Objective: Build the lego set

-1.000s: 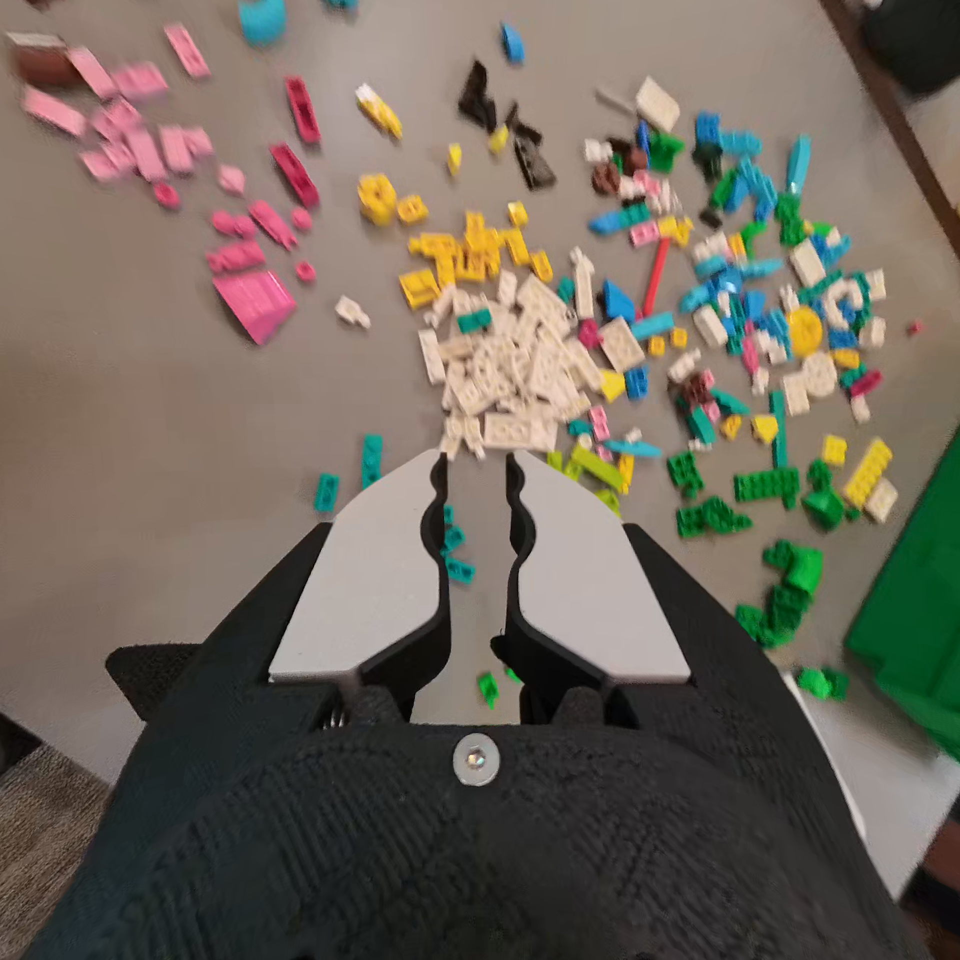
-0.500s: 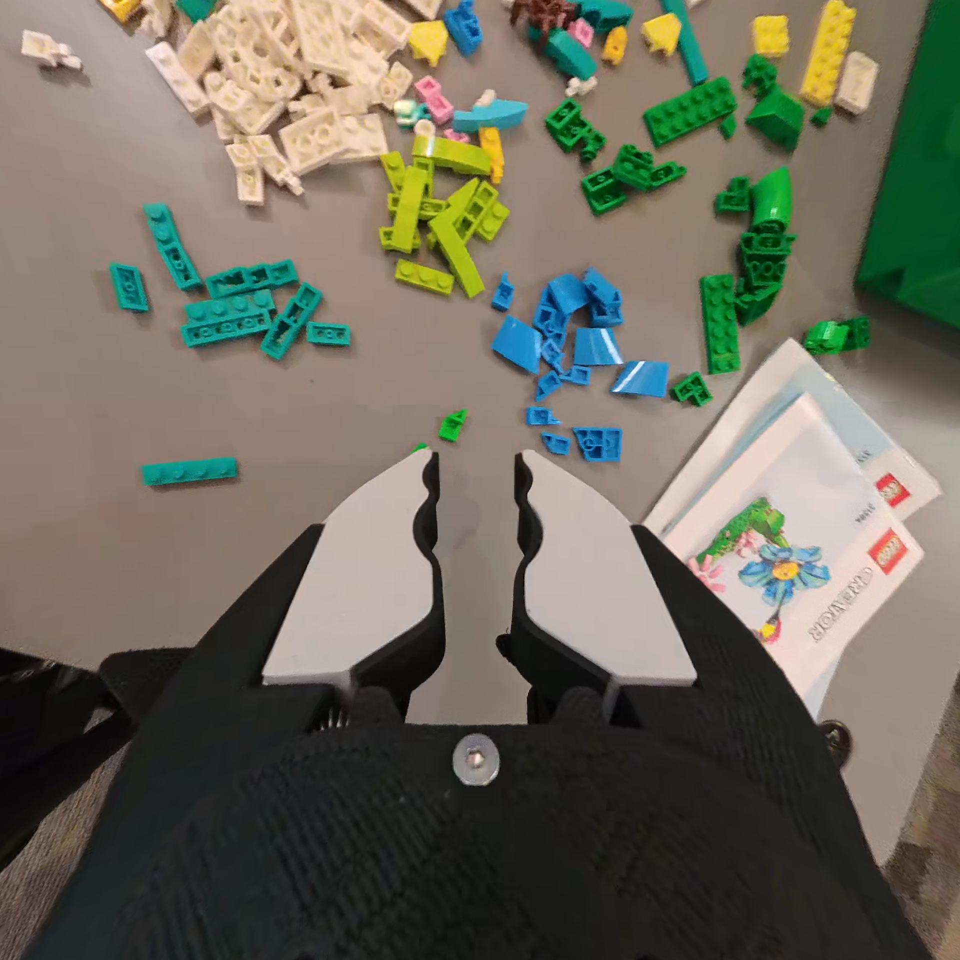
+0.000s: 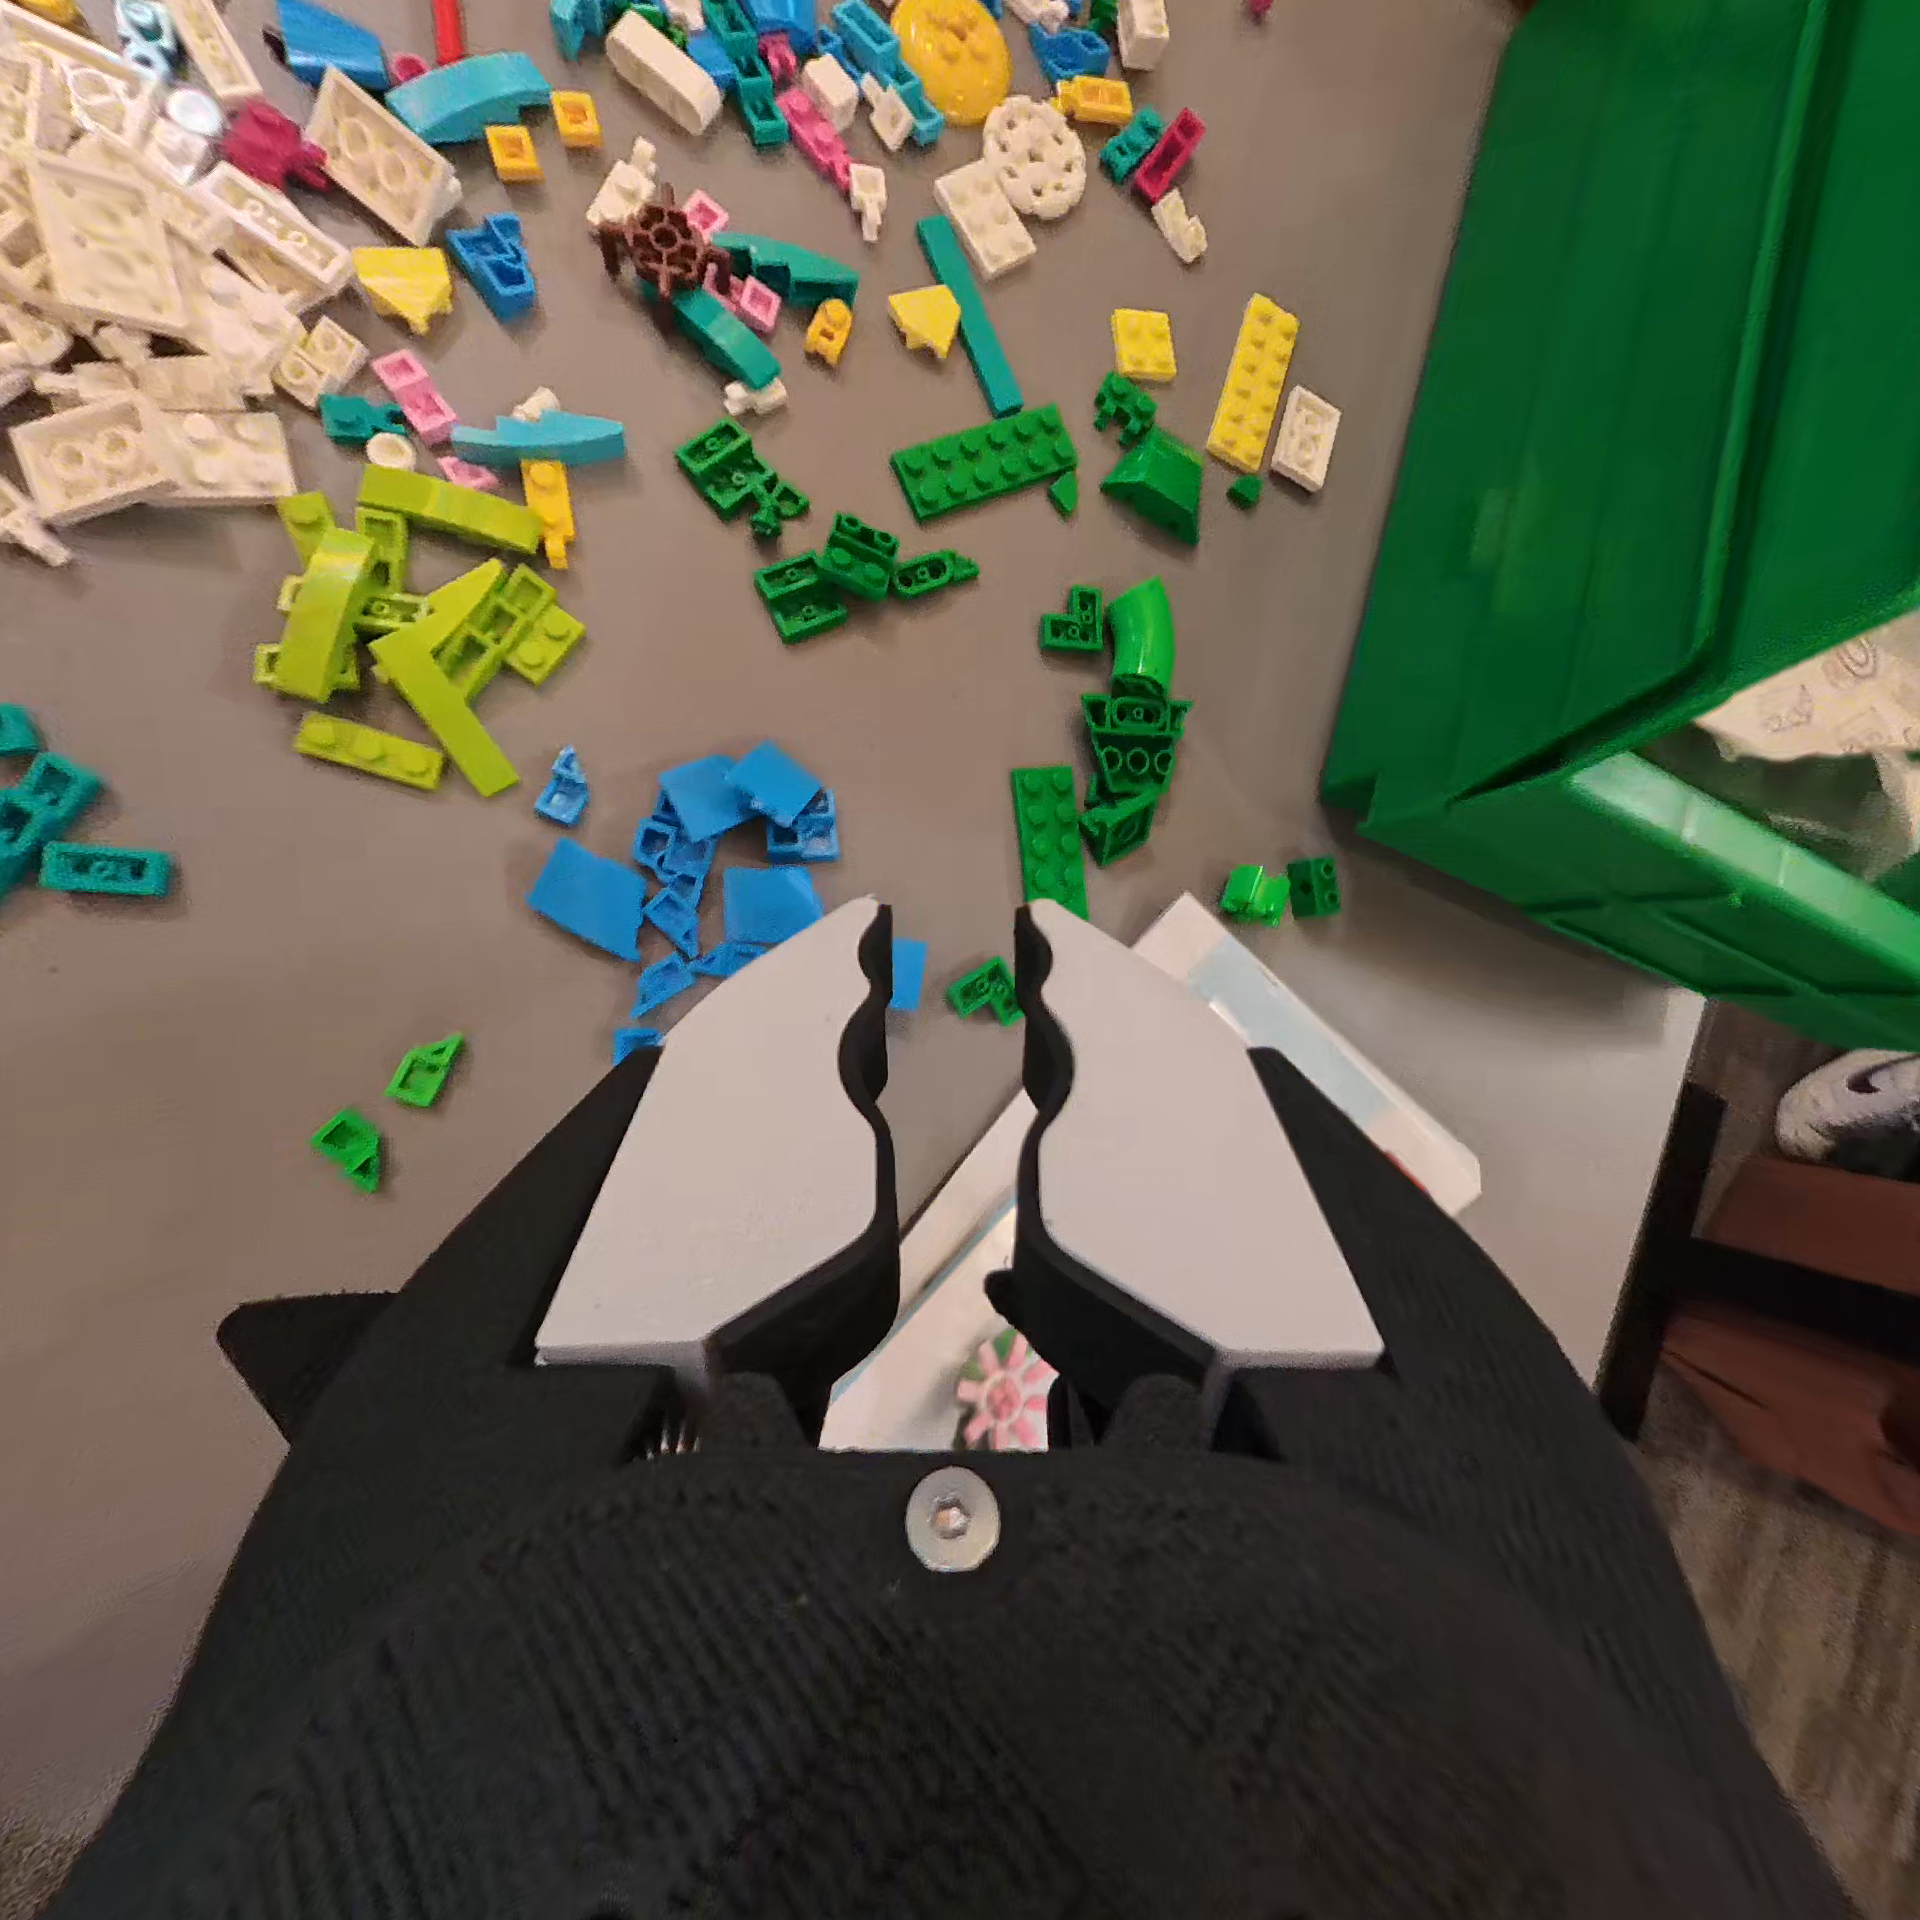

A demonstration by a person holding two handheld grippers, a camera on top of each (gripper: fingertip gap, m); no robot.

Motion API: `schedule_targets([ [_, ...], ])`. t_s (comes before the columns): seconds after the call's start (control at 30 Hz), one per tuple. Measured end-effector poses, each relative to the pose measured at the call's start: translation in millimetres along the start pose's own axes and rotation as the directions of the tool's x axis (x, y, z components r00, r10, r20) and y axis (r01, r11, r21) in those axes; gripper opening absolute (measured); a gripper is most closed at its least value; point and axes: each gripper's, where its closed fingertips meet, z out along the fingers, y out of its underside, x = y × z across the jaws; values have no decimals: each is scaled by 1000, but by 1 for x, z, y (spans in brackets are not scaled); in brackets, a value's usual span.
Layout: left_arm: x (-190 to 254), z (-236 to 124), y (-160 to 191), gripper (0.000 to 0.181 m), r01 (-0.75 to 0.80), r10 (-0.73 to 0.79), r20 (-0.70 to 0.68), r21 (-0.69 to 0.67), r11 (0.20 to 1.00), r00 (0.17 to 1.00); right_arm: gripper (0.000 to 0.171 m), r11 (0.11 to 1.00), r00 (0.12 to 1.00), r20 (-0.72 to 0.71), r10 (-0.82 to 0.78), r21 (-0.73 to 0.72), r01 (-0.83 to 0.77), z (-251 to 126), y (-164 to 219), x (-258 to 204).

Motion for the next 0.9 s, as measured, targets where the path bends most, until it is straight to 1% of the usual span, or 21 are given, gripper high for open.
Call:
schedule_targets([
  [0.1,-2,-1,-1,15,31,-31,-10,8,999,999,21,1000,1000,24,3,-6,-3,12,-3,7],
  [0.27,-4,0,0,15,45,-45,-2,-1,999,999,20,998,995,90,32,44,-36,24,-13,6],
  [0.3,-4,0,0,15,44,-44,0,-3,999,999,20,999,997,69,39,32,-41,25,-11,10],
  [0.4,-5,0,0,15,51,-51,0,-3,999,999,18,997,995,-65,71,-38,-74,26,3,36],
  [0.47,-5,0,0,15,61,-61,-1,1,998,998,19,993,993,-85,85,-77,-92,26,15,45],
  [0.57,-6,-1,-1,15,68,-68,-4,13,998,998,21,989,995,-92,29,-140,-42,29,36,55],
  [0.6,-5,-1,-2,15,67,-66,-6,19,998,998,21,989,996,-80,43,-140,-54,30,40,57],
  [0.7,-7,-3,-3,15,76,-76,-5,33,997,997,21,989,991,-52,126,-74,-130,33,41,61],
  [0.77,-7,-3,-4,15,88,-88,-9,39,995,996,21,988,989,-32,147,-47,-149,34,41,59],
  [0.9,-8,-4,-4,15,100,-100,-14,42,994,995,21,985,985,26,168,-44,-167,38,42,50],
])
